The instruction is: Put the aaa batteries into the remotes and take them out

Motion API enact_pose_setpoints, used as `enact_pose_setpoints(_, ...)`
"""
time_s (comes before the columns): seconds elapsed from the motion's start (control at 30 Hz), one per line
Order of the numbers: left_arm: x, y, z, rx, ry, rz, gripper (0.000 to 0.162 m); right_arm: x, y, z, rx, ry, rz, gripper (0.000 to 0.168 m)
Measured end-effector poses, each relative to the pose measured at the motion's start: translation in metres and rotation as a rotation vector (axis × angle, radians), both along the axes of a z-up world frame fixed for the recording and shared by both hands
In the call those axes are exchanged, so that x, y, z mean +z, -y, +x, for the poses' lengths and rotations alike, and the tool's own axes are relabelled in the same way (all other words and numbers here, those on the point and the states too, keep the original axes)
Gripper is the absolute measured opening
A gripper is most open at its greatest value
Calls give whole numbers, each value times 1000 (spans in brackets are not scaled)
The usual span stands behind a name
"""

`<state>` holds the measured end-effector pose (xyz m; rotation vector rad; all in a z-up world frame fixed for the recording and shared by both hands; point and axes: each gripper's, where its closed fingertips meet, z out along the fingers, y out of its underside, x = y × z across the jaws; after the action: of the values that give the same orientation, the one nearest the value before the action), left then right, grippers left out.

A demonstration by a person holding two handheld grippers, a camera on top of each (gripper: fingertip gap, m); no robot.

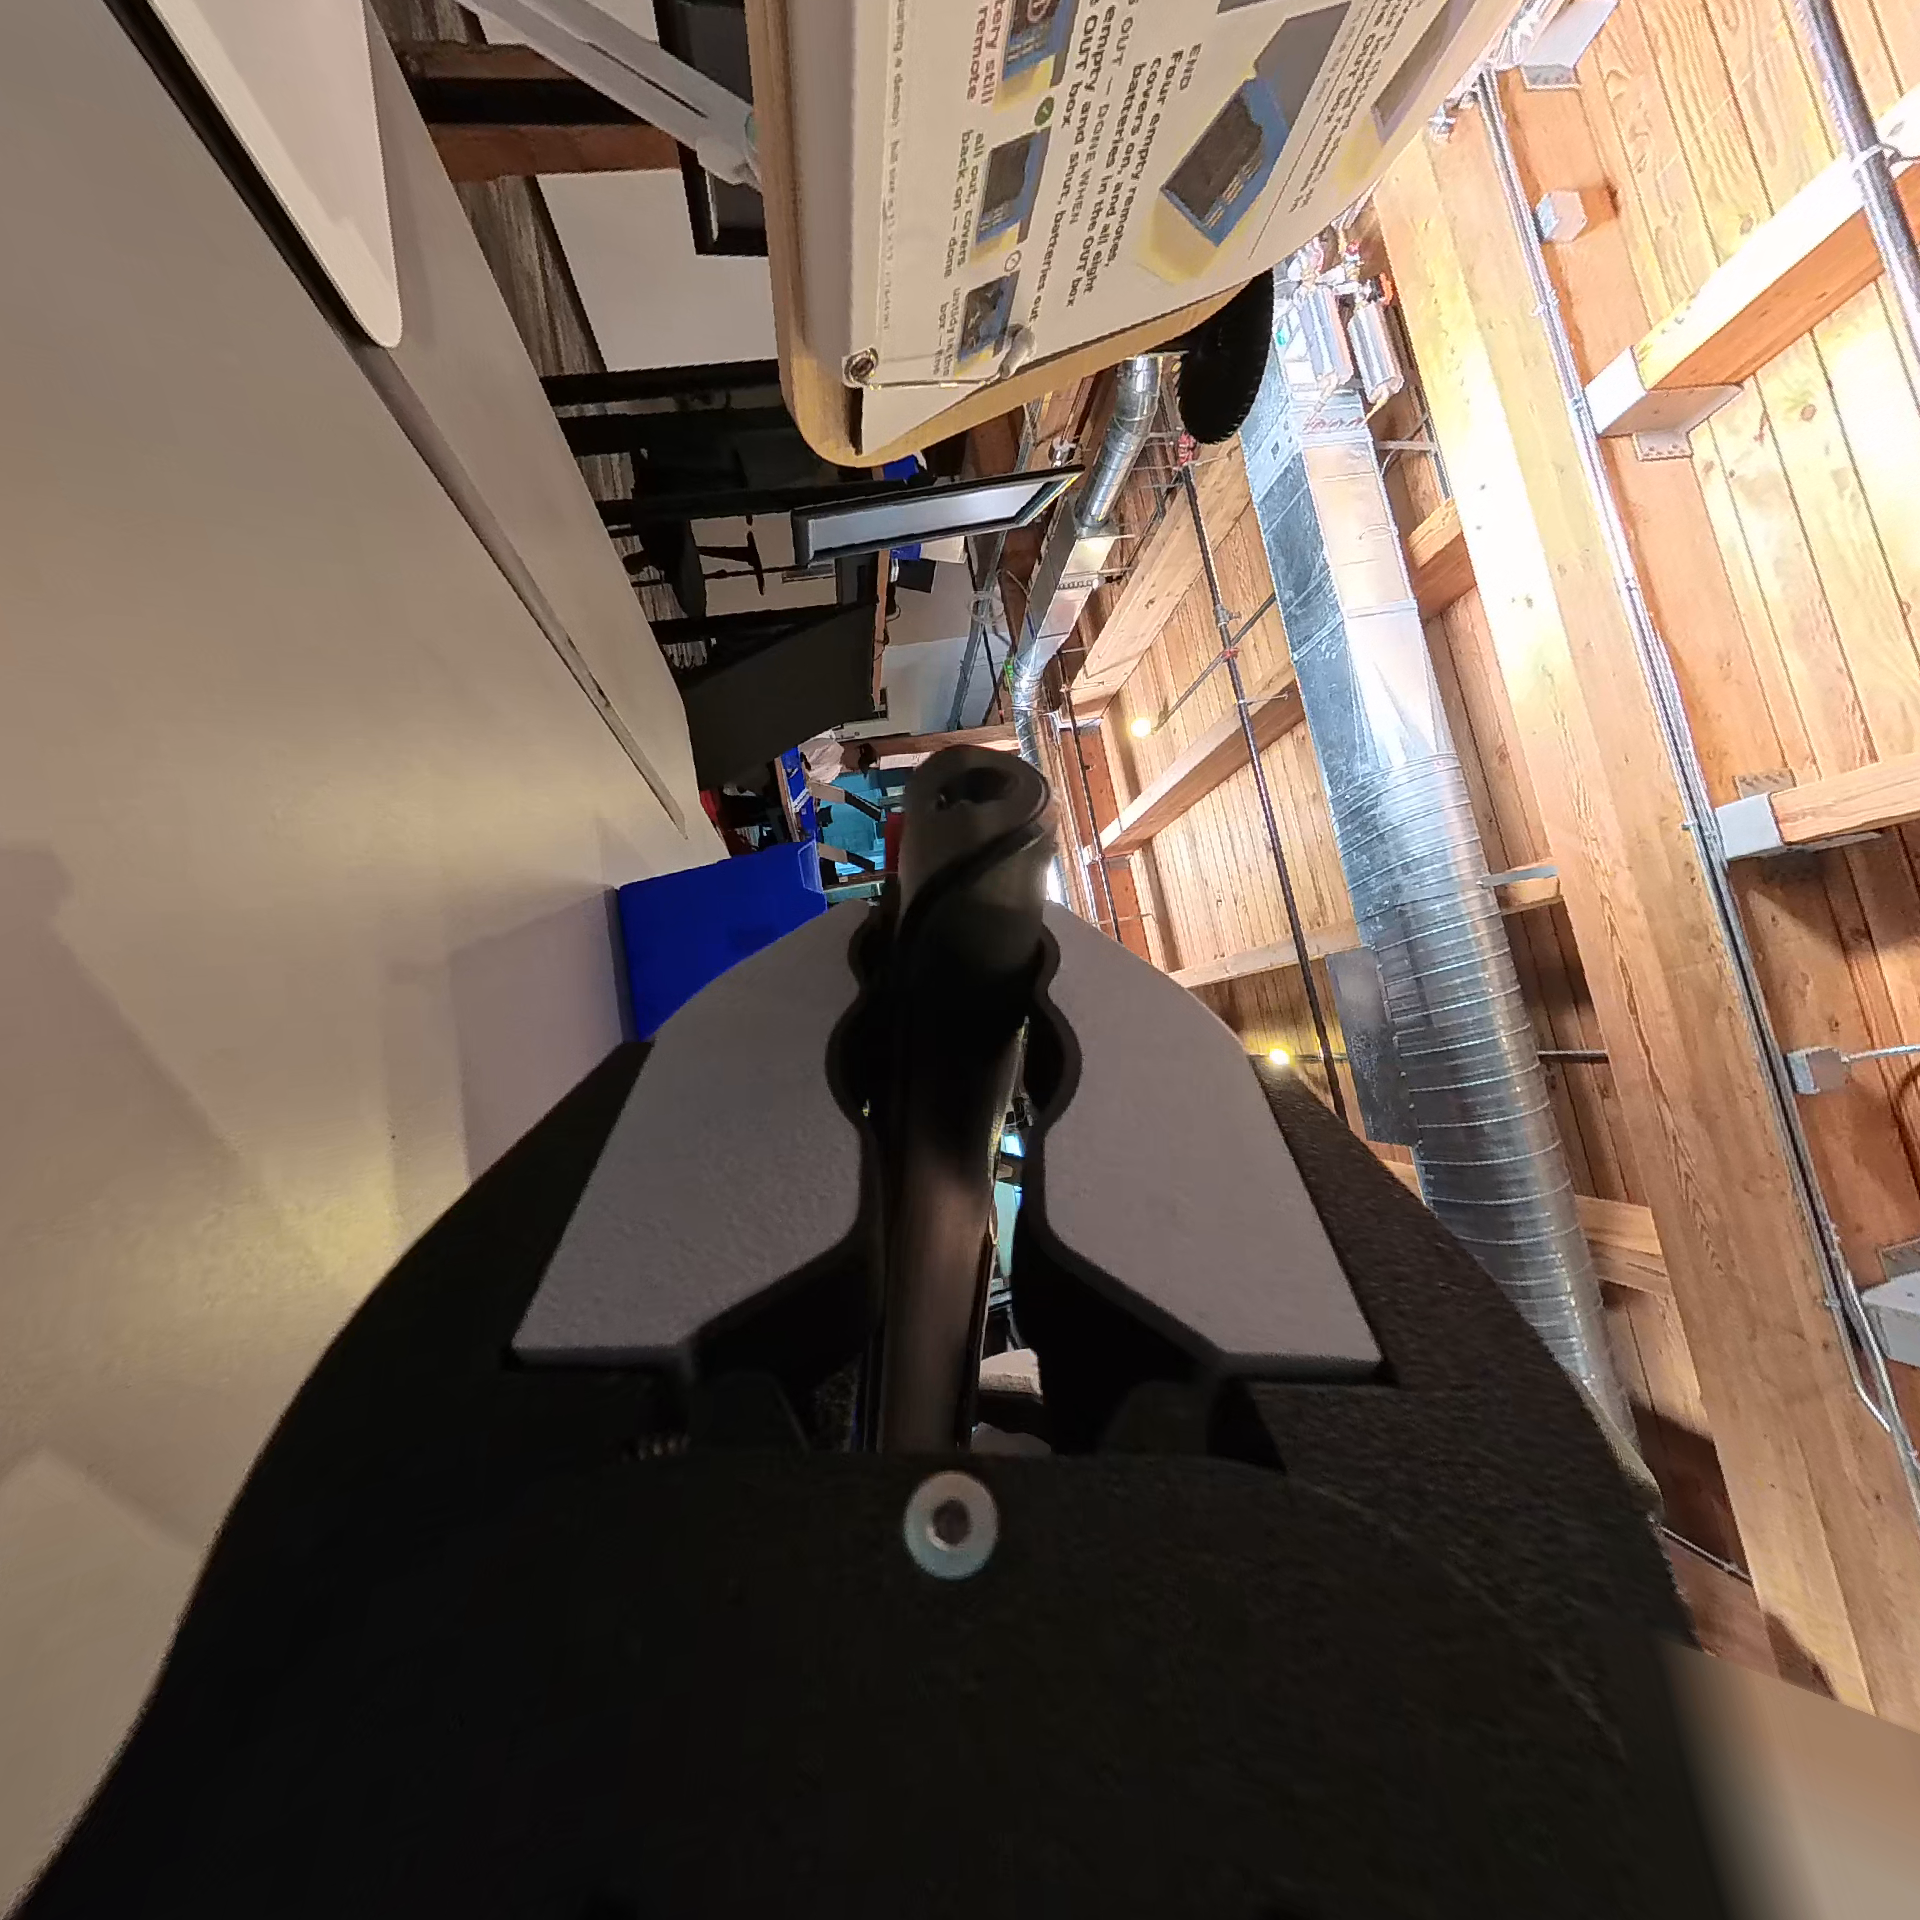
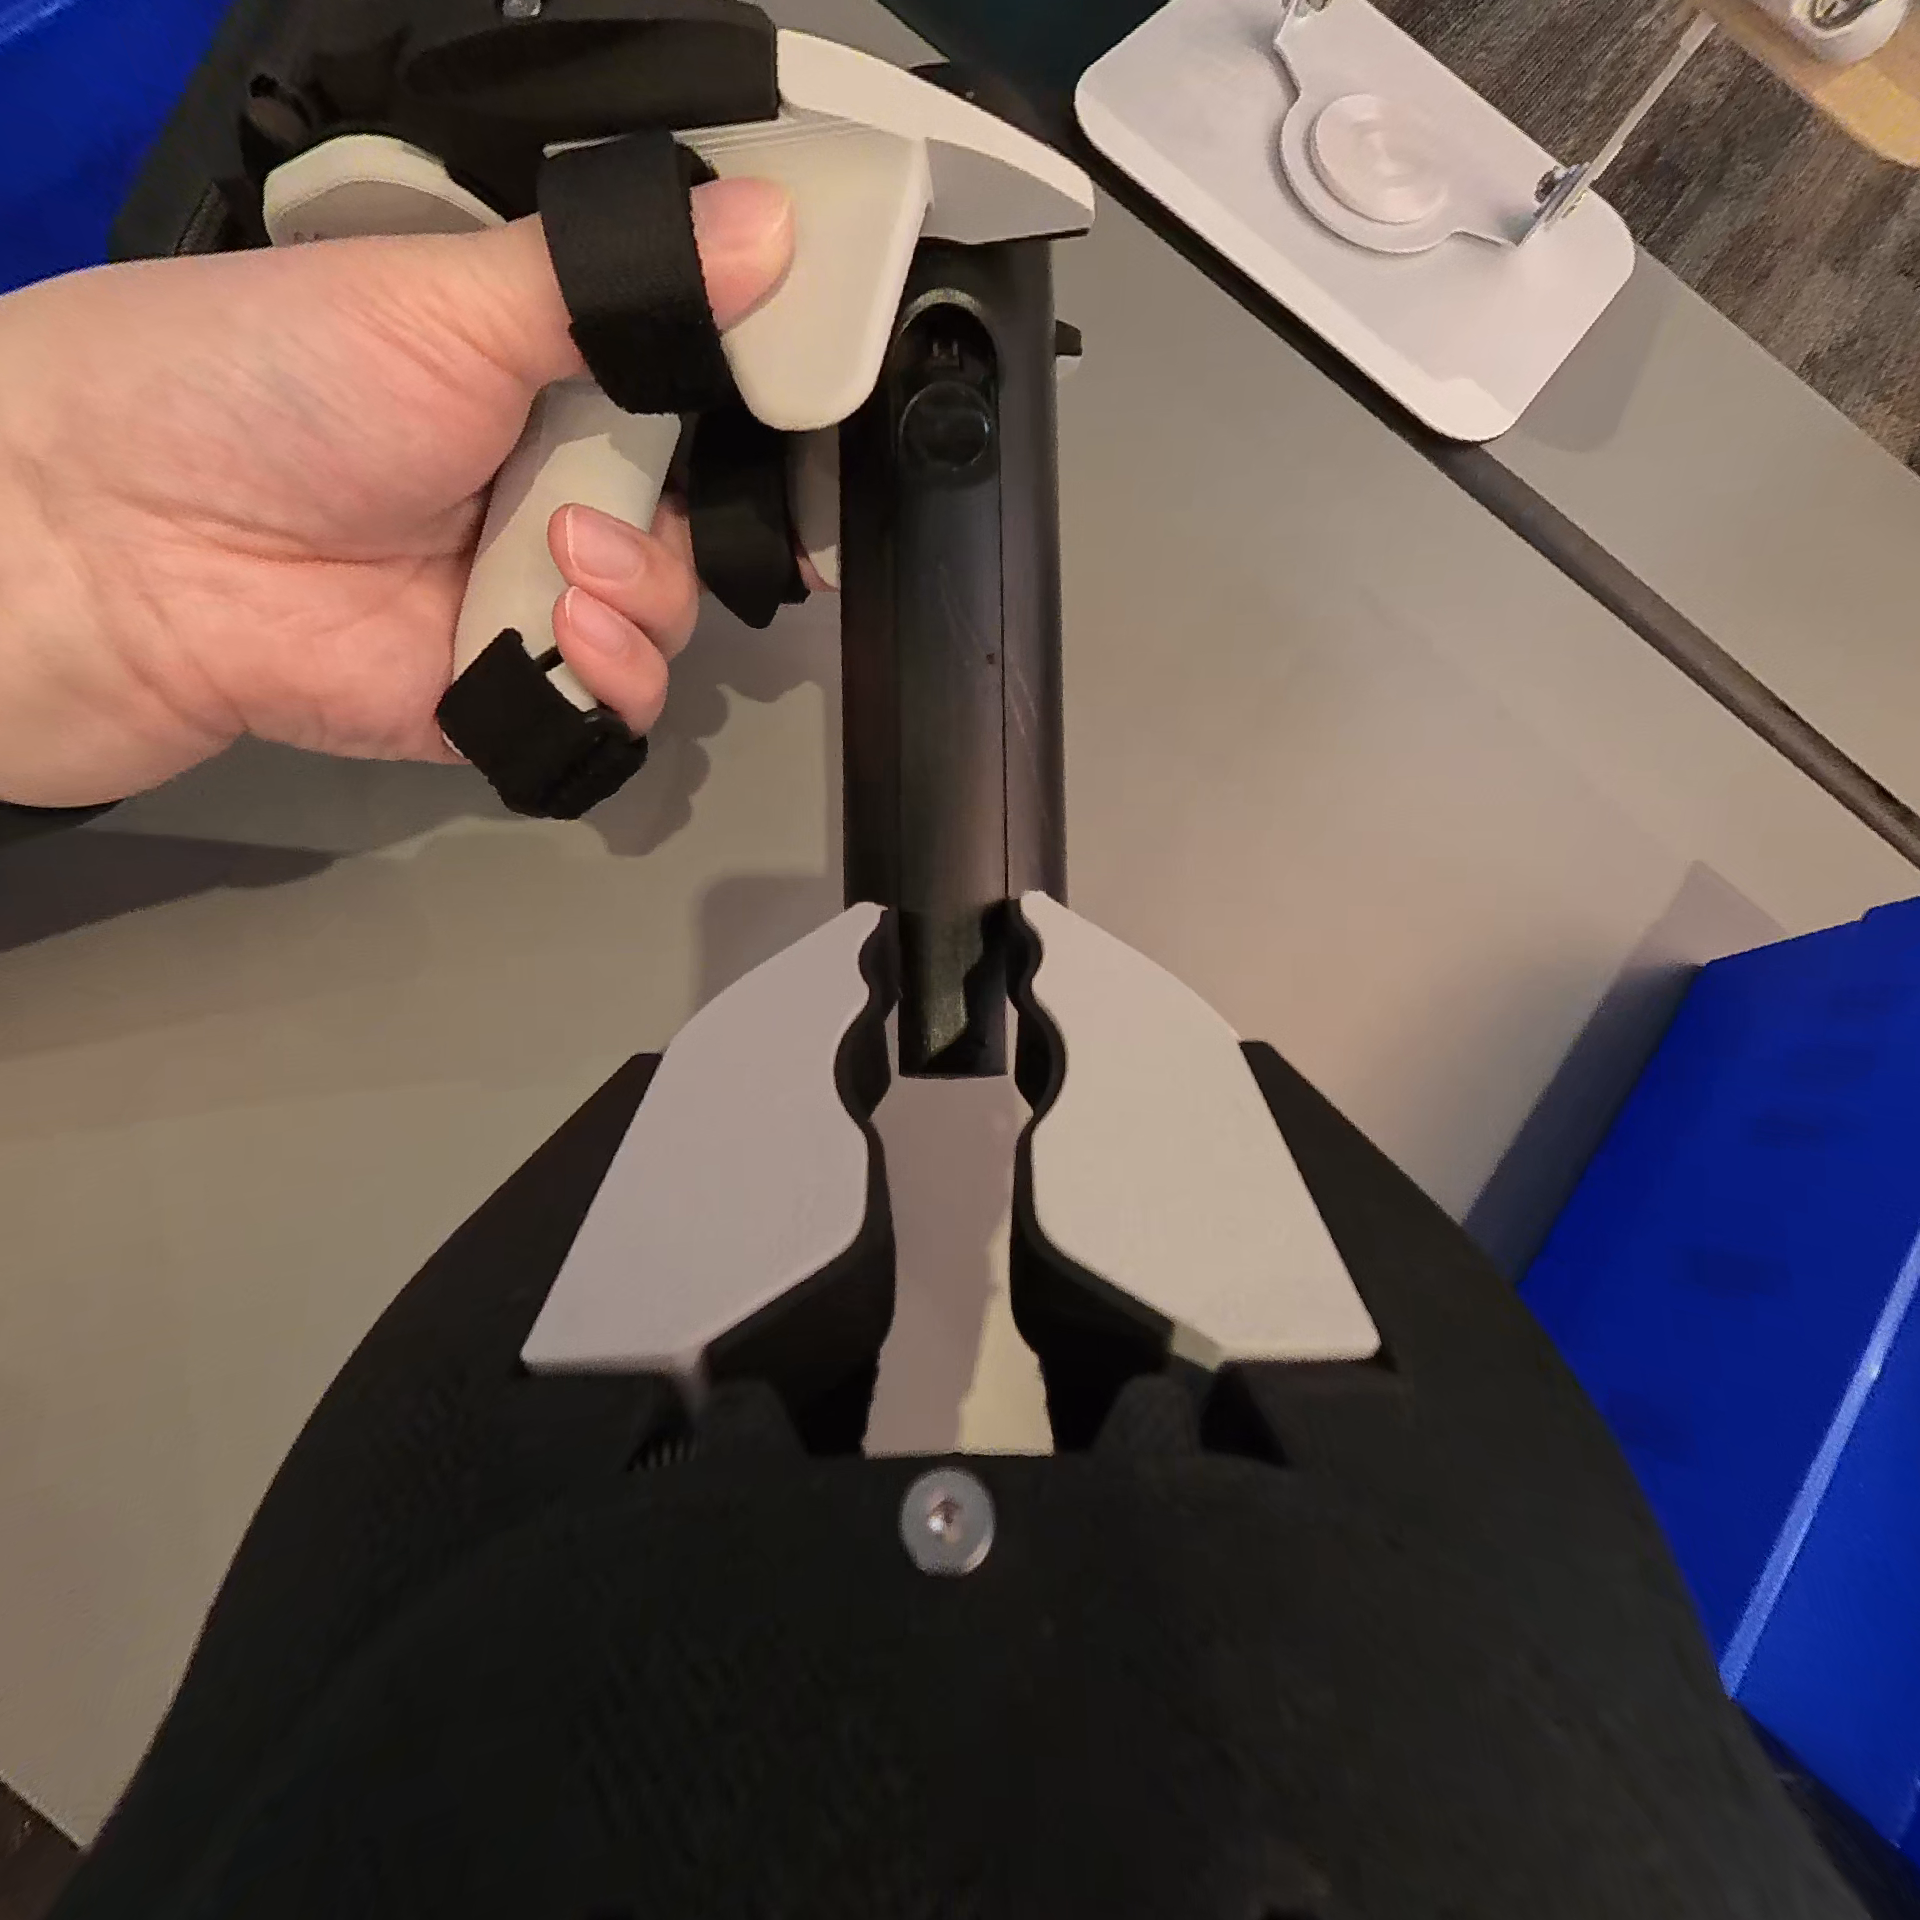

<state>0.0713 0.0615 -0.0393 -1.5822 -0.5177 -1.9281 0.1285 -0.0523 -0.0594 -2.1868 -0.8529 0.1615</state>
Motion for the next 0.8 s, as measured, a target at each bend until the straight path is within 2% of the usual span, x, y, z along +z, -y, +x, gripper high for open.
enact_pose_setpoints(0.43,0,-2,-3,-7,53,-38,23,8,1,0,23,-20,19,28)
enact_pose_setpoints(0.57,1,-3,-5,1,58,-36,23,22,6,2,33,-54,63,33)
enact_pose_setpoints(0.67,3,-3,-7,-1,66,-35,23,40,11,18,-18,-220,124,39)
enact_pose_setpoints(0.8,11,5,7,-73,68,1,23,51,12,35,-52,-698,61,42)
